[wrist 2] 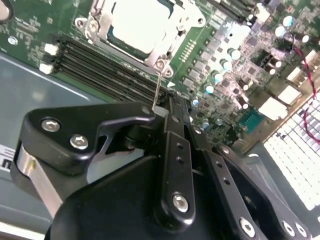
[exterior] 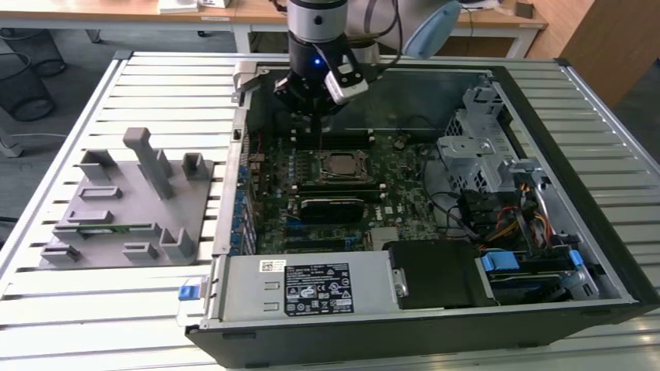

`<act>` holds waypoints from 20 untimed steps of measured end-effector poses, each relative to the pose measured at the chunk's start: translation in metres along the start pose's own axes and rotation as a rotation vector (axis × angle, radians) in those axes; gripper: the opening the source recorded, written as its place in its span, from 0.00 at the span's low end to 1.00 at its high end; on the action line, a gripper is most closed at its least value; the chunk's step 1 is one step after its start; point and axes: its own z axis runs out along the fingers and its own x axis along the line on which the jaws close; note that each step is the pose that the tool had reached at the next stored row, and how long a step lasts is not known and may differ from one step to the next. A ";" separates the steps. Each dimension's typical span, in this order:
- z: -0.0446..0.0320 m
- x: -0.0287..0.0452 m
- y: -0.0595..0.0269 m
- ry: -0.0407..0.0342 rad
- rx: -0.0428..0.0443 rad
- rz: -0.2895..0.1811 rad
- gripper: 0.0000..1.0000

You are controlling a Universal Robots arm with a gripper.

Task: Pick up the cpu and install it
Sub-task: 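Install the first cpu locking lever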

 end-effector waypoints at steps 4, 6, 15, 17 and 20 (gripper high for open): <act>0.0002 -0.0033 -0.0003 0.0000 0.0000 0.000 0.11; 0.0003 -0.0067 -0.0003 0.0001 0.0001 0.000 0.11; 0.0022 -0.0093 -0.0044 0.0003 -0.0426 0.000 0.11; 0.0025 -0.0093 -0.0049 0.0003 -0.0427 0.000 0.11; 0.0043 -0.0100 -0.0050 0.0004 -0.0426 0.000 0.11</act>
